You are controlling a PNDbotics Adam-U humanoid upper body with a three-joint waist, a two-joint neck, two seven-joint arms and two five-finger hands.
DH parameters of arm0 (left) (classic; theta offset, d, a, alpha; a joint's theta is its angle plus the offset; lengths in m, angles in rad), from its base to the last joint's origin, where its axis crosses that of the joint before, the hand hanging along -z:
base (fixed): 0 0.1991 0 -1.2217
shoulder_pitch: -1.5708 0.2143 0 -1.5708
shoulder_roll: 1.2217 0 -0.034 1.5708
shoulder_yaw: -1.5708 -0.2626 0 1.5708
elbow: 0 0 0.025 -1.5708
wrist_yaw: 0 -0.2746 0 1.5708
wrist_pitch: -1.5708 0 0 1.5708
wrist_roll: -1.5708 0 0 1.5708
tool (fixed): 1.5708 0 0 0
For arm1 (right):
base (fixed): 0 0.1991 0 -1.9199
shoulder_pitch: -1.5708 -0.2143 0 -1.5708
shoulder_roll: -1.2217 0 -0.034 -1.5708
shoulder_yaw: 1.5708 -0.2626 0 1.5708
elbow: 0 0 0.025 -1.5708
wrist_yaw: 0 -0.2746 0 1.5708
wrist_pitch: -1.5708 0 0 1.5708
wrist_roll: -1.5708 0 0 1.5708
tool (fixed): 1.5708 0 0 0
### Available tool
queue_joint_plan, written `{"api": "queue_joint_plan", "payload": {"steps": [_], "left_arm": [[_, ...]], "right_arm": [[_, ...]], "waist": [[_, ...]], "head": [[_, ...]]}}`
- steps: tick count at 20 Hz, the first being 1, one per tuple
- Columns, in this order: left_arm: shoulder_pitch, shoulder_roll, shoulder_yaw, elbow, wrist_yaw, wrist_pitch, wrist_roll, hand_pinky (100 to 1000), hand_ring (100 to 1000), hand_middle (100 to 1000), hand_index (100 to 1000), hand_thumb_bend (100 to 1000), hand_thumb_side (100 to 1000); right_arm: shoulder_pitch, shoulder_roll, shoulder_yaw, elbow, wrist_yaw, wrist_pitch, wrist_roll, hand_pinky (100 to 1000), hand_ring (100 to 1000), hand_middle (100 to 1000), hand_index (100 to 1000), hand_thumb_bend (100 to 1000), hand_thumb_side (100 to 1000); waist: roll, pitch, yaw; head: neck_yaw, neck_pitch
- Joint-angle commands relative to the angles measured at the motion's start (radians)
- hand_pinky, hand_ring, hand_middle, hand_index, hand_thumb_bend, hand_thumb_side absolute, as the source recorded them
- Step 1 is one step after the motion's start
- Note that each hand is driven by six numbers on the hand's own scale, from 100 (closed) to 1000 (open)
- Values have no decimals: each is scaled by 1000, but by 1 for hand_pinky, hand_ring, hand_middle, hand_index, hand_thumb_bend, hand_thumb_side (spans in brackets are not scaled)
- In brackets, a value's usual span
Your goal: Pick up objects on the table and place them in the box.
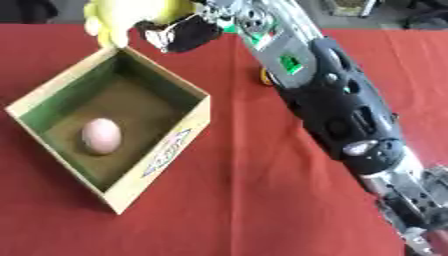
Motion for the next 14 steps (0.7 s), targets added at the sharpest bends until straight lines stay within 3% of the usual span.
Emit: {"api": "queue_joint_plan", "payload": {"steps": [1,6,7,8,14], "left_arm": [[-16,8,-4,-17,4,-5,-6,708,590,660,762,100,902],[-25,6,-8,-17,9,-7,-11,708,591,660,761,100,902],[-25,5,-8,-17,10,-7,-12,708,591,660,761,100,902],[-26,5,-8,-17,11,-6,-13,708,591,659,761,100,902],[-29,4,-8,-17,13,-4,-14,708,591,659,761,100,903]], "right_arm": [[-28,45,10,65,79,-22,-19,582,678,389,528,100,303],[-28,118,37,180,201,-59,-70,573,681,392,517,100,289],[-28,127,45,205,232,-68,-83,571,683,393,515,100,239],[-27,135,54,229,261,-80,-94,569,684,396,514,100,283],[-13,175,66,330,355,-126,-130,568,685,407,521,100,281]], "waist": [[3,-18,5],[2,-14,14],[2,-14,15],[2,-14,16],[1,-11,15]], "head": [[-11,-7],[-21,-12],[-22,-12],[-24,-12],[-28,-16]]}}
